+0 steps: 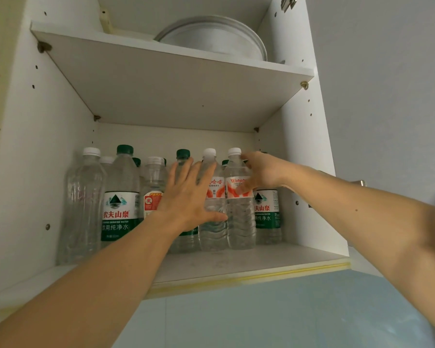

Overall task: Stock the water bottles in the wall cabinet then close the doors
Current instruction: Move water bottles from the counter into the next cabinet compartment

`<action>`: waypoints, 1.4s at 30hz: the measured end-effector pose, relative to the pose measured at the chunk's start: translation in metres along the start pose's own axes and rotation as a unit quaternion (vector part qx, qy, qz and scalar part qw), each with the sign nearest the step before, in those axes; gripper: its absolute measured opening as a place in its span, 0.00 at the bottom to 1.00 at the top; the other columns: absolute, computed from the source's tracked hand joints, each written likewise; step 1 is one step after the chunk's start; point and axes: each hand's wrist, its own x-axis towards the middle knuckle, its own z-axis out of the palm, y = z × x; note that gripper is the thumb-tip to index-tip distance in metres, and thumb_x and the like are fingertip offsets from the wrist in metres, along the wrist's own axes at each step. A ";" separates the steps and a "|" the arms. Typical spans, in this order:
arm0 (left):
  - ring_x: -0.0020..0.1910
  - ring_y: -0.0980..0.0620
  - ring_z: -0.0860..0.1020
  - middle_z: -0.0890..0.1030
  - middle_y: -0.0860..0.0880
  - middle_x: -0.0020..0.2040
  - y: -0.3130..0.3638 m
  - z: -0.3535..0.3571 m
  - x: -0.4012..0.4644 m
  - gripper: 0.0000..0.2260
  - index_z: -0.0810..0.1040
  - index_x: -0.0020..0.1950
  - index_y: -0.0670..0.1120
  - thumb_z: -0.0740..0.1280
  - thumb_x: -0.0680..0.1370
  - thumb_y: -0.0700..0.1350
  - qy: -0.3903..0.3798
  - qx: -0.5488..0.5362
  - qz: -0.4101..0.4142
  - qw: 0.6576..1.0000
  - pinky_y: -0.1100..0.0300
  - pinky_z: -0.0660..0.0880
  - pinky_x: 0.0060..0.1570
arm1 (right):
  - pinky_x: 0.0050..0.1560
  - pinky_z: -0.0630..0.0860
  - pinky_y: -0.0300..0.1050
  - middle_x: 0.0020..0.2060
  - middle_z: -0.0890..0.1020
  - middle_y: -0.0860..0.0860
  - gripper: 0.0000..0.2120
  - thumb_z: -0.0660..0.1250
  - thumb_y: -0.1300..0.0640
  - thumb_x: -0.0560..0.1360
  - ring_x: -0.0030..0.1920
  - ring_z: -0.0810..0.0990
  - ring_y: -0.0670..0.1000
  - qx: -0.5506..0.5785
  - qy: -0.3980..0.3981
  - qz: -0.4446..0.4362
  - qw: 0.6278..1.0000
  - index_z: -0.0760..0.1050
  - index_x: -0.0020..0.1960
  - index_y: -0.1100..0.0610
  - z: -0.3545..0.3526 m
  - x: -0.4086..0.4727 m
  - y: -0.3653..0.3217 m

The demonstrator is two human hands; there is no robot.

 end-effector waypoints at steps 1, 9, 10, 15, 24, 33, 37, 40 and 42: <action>0.81 0.41 0.41 0.48 0.43 0.83 0.000 0.000 0.000 0.56 0.35 0.80 0.53 0.60 0.67 0.79 0.000 -0.001 0.000 1.000 0.42 0.32 0.74 | 0.54 0.83 0.53 0.57 0.83 0.51 0.35 0.82 0.53 0.67 0.50 0.85 0.53 0.007 -0.005 0.005 1.000 0.70 0.69 0.54 0.000 0.000 -0.001; 0.81 0.41 0.41 0.46 0.42 0.83 0.003 0.000 -0.001 0.56 0.35 0.80 0.53 0.62 0.68 0.78 -0.001 -0.002 -0.002 1.000 0.43 0.32 0.74 | 0.53 0.81 0.51 0.57 0.82 0.51 0.35 0.82 0.51 0.67 0.52 0.83 0.53 -0.036 0.015 0.028 0.999 0.70 0.68 0.55 0.004 0.001 -0.005; 0.81 0.41 0.41 0.46 0.42 0.83 0.003 -0.001 -0.002 0.55 0.36 0.80 0.53 0.62 0.68 0.78 0.000 -0.003 -0.002 1.000 0.43 0.33 0.74 | 0.54 0.79 0.50 0.58 0.82 0.51 0.36 0.82 0.49 0.67 0.55 0.82 0.54 -0.047 0.019 0.031 0.998 0.70 0.69 0.54 0.003 0.001 -0.005; 0.81 0.41 0.41 0.46 0.43 0.83 0.005 -0.002 -0.003 0.55 0.36 0.81 0.52 0.63 0.69 0.76 -0.001 -0.006 -0.001 1.000 0.42 0.35 0.77 | 0.54 0.77 0.50 0.63 0.80 0.53 0.38 0.81 0.49 0.68 0.58 0.80 0.55 -0.055 0.017 0.040 0.998 0.67 0.72 0.54 0.005 0.002 -0.004; 0.81 0.39 0.37 0.40 0.41 0.82 0.015 -0.003 -0.001 0.48 0.45 0.82 0.57 0.64 0.71 0.74 0.014 0.037 0.074 0.996 0.36 0.40 0.78 | 0.59 0.73 0.46 0.68 0.77 0.57 0.40 0.78 0.44 0.71 0.65 0.77 0.57 -0.096 0.146 0.061 0.983 0.66 0.77 0.56 -0.027 -0.004 0.002; 0.78 0.35 0.32 0.34 0.44 0.81 0.022 0.006 0.003 0.41 0.44 0.82 0.60 0.59 0.75 0.72 -0.021 0.095 0.140 0.985 0.36 0.29 0.71 | 0.59 0.78 0.51 0.71 0.74 0.60 0.46 0.75 0.46 0.74 0.64 0.78 0.60 -0.057 0.066 0.148 0.985 0.51 0.81 0.57 0.004 0.005 0.010; 0.75 0.37 0.27 0.33 0.47 0.81 0.020 0.007 0.004 0.40 0.43 0.82 0.60 0.57 0.76 0.72 -0.026 0.093 0.142 0.985 0.35 0.28 0.71 | 0.60 0.77 0.51 0.70 0.74 0.59 0.45 0.76 0.47 0.74 0.65 0.77 0.60 -0.061 0.065 0.156 0.984 0.54 0.79 0.58 0.001 0.009 0.010; 0.76 0.35 0.28 0.34 0.46 0.81 0.022 0.008 0.003 0.40 0.42 0.82 0.60 0.56 0.76 0.73 -0.030 0.101 0.136 0.985 0.34 0.29 0.72 | 0.62 0.76 0.51 0.71 0.72 0.59 0.45 0.77 0.48 0.73 0.67 0.75 0.60 -0.064 0.059 0.152 0.984 0.54 0.79 0.59 -0.005 0.008 0.010; 0.77 0.34 0.29 0.34 0.45 0.82 0.023 0.008 0.004 0.40 0.41 0.81 0.61 0.55 0.76 0.74 -0.032 0.104 0.133 0.985 0.35 0.26 0.70 | 0.64 0.75 0.52 0.73 0.71 0.58 0.45 0.77 0.49 0.73 0.68 0.74 0.60 -0.061 0.060 0.148 0.985 0.54 0.79 0.59 -0.007 0.007 0.010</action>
